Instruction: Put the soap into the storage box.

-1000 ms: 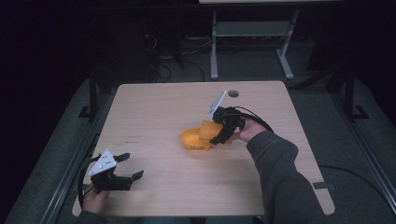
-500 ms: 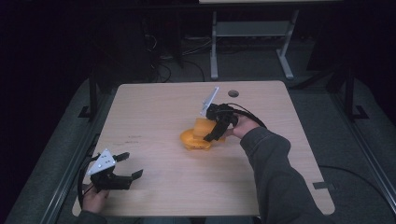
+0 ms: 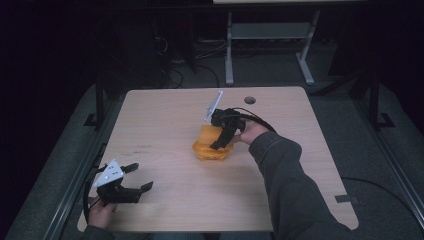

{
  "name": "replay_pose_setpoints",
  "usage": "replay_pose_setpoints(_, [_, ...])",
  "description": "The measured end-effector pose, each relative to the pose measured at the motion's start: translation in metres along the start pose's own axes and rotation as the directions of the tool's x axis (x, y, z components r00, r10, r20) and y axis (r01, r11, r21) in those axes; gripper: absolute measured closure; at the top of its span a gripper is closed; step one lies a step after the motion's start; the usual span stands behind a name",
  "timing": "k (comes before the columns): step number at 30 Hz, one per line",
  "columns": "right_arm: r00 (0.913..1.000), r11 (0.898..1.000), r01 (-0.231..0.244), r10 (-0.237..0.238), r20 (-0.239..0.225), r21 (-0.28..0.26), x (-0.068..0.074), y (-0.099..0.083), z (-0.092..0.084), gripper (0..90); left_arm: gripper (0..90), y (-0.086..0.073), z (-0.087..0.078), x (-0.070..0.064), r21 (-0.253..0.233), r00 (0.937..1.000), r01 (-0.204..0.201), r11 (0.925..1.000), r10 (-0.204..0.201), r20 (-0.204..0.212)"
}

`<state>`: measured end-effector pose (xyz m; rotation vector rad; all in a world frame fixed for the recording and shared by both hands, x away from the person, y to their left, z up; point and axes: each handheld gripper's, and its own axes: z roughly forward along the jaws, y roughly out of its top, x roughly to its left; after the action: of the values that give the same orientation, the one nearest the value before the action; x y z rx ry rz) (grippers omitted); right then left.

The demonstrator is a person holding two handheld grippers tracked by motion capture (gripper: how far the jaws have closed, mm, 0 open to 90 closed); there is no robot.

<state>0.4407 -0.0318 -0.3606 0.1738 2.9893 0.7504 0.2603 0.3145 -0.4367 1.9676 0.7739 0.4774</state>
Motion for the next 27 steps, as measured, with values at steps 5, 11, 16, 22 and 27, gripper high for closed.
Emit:
replay_pose_setpoints(5, [0.9999,1.0,0.003,-0.003,-0.013,0.015,0.0,0.003,0.009,20.5,14.3,0.0,0.0,0.0,-0.002,1.0,0.002,1.0,-0.002,0.002])
replay_pose_setpoints(11, [0.9995,0.999,0.012,-0.011,-0.03,0.034,0.0,0.004,0.019,20.5,14.3,0.0,0.0,0.0,0.0,1.0,0.0,1.0,0.0,0.002])
replay_pose_setpoints(16, [0.999,0.999,0.025,-0.023,-0.038,0.045,-0.001,0.005,0.026,20.5,14.3,0.0,0.001,-0.001,-0.007,1.0,0.008,0.9999,-0.008,0.003])
replay_pose_setpoints(22, [0.9981,0.998,0.042,-0.04,-0.047,0.046,-0.001,0.006,0.032,20.5,14.3,0.0,0.0,0.0,-0.006,1.0,0.004,1.0,-0.004,0.003])
replay_pose_setpoints(27, [0.9986,0.998,0.034,-0.032,-0.043,0.051,-0.002,0.005,0.034,20.5,14.3,0.0,0.0,-0.001,-0.009,1.0,0.006,0.9999,-0.006,0.004])
